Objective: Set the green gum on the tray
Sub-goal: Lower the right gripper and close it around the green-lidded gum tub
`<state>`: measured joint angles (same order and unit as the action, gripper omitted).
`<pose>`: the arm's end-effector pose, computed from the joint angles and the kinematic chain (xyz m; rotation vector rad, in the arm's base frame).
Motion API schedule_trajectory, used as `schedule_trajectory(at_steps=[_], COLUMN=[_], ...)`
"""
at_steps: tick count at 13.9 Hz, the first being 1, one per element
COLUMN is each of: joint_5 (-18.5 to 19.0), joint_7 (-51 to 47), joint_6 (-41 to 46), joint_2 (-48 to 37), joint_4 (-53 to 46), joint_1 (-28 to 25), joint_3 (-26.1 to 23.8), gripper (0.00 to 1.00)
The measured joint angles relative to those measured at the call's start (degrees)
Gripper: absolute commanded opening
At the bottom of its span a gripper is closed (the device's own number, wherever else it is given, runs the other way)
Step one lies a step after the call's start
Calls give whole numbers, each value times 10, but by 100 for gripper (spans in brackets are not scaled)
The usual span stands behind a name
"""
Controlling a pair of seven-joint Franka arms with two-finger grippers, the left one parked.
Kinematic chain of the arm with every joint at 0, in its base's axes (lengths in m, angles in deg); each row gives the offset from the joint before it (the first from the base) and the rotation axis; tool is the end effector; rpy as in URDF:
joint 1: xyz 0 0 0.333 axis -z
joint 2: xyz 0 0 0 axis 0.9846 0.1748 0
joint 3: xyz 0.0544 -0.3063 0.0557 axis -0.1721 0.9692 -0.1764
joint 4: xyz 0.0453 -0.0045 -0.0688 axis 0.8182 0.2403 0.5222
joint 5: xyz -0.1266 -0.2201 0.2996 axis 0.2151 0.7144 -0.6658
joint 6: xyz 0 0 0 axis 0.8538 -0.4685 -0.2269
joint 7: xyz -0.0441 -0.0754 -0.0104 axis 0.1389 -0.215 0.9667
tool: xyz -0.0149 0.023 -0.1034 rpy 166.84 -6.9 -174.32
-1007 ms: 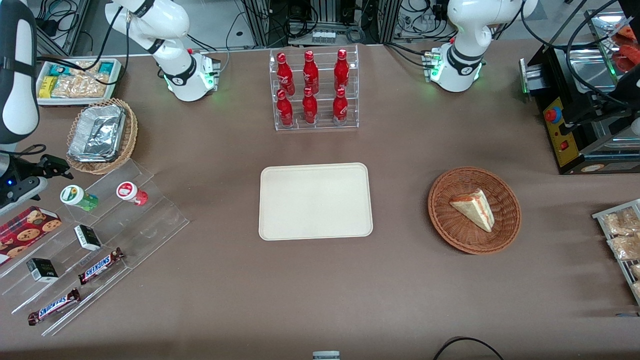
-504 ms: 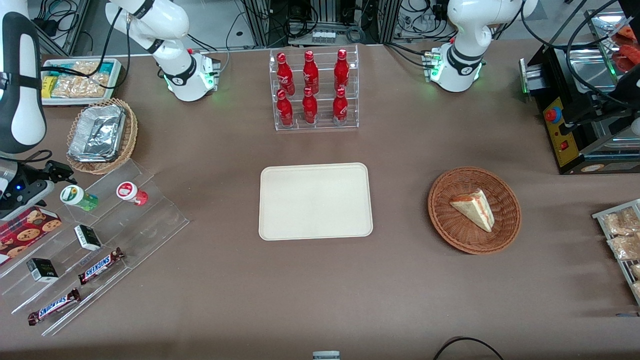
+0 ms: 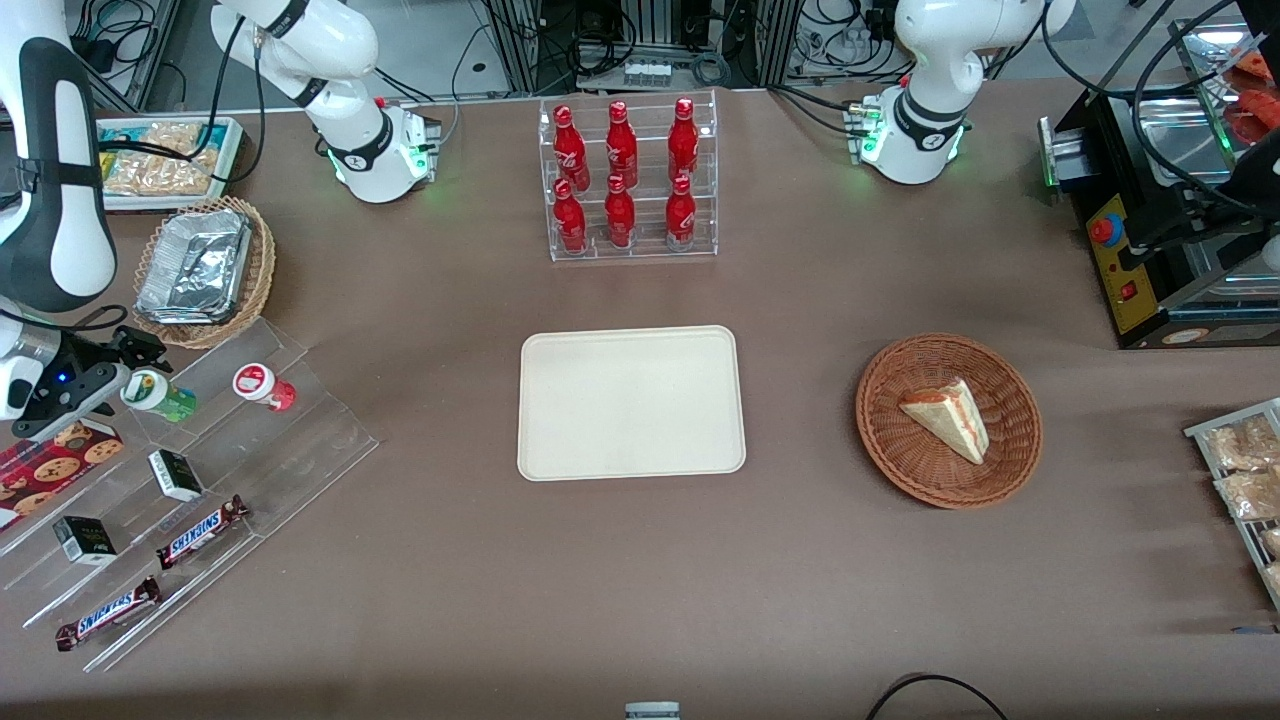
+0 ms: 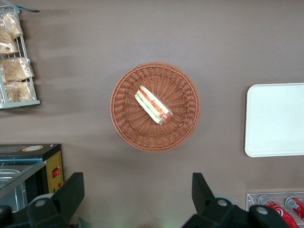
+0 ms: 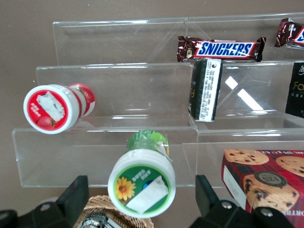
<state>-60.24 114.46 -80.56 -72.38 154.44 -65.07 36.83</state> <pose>0.5415 -0.1938 0.3891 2.9416 1.0784 -0.0818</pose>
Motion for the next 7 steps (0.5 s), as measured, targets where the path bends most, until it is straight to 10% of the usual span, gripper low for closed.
schedule_trajectory(at_steps=[3,5,7], joint_5=[-1,-1,-1], joint_7=[0,1,4], joint_6=[-21,-28,-29], joint_2=[1,1,0], joint_4=[12,17,17], joint_1=[0,0,0], joint_3=[0,0,0], gripper=[80,29,3])
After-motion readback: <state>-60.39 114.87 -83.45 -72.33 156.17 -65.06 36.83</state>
